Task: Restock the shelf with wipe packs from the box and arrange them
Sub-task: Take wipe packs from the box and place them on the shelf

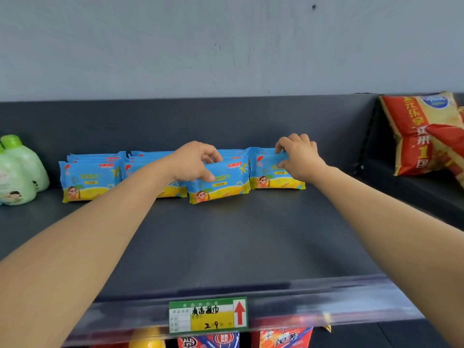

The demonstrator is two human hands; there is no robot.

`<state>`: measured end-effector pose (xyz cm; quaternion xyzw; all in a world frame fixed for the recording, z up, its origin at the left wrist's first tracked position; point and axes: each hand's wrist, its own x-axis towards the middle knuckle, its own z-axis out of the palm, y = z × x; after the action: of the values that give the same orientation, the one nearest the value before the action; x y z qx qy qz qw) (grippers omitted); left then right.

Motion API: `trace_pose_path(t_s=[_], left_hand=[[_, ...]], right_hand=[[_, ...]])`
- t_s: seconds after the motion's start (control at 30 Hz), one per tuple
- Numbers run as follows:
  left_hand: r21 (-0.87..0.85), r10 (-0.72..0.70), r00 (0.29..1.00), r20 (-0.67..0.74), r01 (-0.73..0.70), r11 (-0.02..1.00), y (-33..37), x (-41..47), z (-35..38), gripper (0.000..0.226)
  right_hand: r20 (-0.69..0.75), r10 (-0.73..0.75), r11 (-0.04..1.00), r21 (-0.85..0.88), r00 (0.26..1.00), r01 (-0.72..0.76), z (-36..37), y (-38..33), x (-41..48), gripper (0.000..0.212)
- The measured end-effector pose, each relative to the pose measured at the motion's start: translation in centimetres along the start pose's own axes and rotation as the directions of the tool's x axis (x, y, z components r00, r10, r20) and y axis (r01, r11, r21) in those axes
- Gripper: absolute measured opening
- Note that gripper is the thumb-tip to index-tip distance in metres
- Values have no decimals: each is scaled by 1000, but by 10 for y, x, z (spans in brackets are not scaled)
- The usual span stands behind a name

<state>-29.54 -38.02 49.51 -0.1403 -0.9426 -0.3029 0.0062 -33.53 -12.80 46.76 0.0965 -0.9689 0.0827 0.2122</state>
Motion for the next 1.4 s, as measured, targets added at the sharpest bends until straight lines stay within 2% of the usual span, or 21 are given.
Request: trace_pose_path(t_s=[0.13,0.27,0.5,0.7,0.93,1.1,1.23,1.4], left_hand=[[80,34,999,-4,-33,996,0,6,6,40],[169,46,996,-77,-33,985,-1,11,11,41],[302,106,980,-168,-51,952,-3,12,15,37],[333,117,958,-261,-24,943,-7,16,23,40],[399,159,934,-319,-20,917,-10,15,28,41],[410,186,923,-338,-34,912,-5,6,24,48],[376,224,914,-339,-86,922,10,-11,18,36],[284,292,921,-257,-217,934,45,-43,19,25]], right_hand=[[6,-24,1000,8,1000,24,0,-3,-2,44],[-68,-74,997,-26,995,72,0,-11,-5,52],[-135,-74,996,38,988,80,-6,-19,-10,44],[-199,-72,994,71,977,88,-7,-27,-18,40],[-207,-85,990,91,975,106,-9,-38,-28,36],[-203,-66,992,96,977,87,-13,-43,-34,36],[-219,-24,991,125,975,52,-17,-46,-42,37],[-232,29,989,150,972,6,-26,-50,-64,35]])
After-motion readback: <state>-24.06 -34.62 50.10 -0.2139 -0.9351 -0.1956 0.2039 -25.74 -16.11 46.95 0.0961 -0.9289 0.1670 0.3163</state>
